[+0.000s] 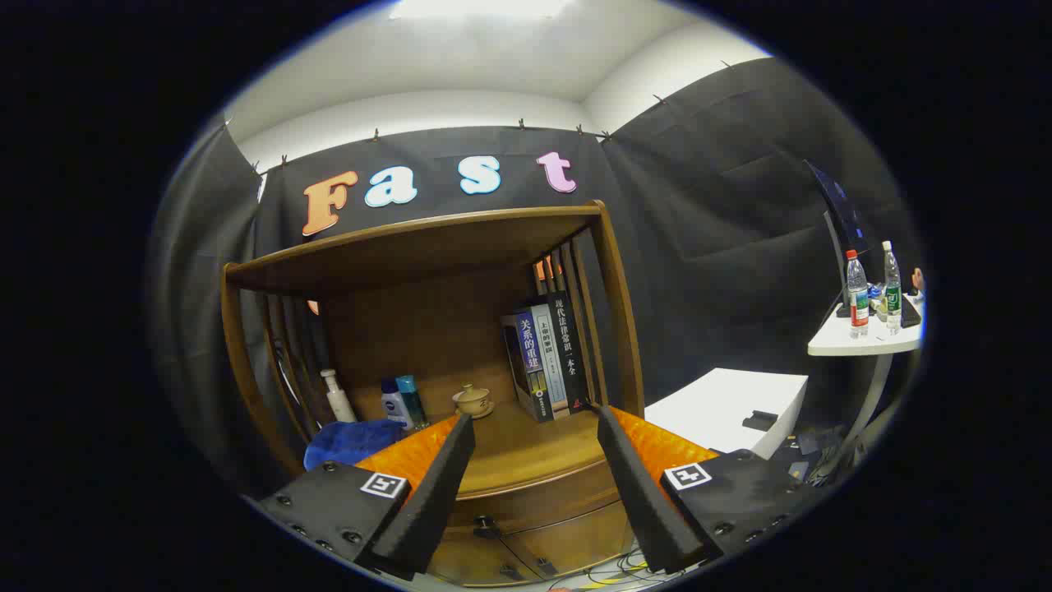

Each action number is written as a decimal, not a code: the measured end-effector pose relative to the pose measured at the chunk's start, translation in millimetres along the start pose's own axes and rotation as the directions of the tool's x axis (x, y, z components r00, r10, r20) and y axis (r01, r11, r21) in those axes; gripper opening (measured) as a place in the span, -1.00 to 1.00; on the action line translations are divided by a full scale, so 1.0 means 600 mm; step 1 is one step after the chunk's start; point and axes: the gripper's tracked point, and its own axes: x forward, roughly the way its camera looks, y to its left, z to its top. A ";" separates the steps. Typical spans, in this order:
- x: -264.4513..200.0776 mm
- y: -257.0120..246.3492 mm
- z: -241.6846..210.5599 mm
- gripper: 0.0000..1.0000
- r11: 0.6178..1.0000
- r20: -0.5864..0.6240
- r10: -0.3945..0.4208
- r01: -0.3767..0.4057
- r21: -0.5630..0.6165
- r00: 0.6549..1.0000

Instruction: Pull open the drawer, take out the items inside it, and place them on the countertop above the cabinet.

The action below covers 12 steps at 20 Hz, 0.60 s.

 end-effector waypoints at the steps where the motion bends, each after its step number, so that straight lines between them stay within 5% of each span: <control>1: 0.002 0.002 -0.002 0.96 1.000 -0.001 0.004 -0.004 -0.007 1.000; 12: -0.004 0.012 -0.009 0.96 1.000 0.004 0.030 -0.030 -0.003 1.000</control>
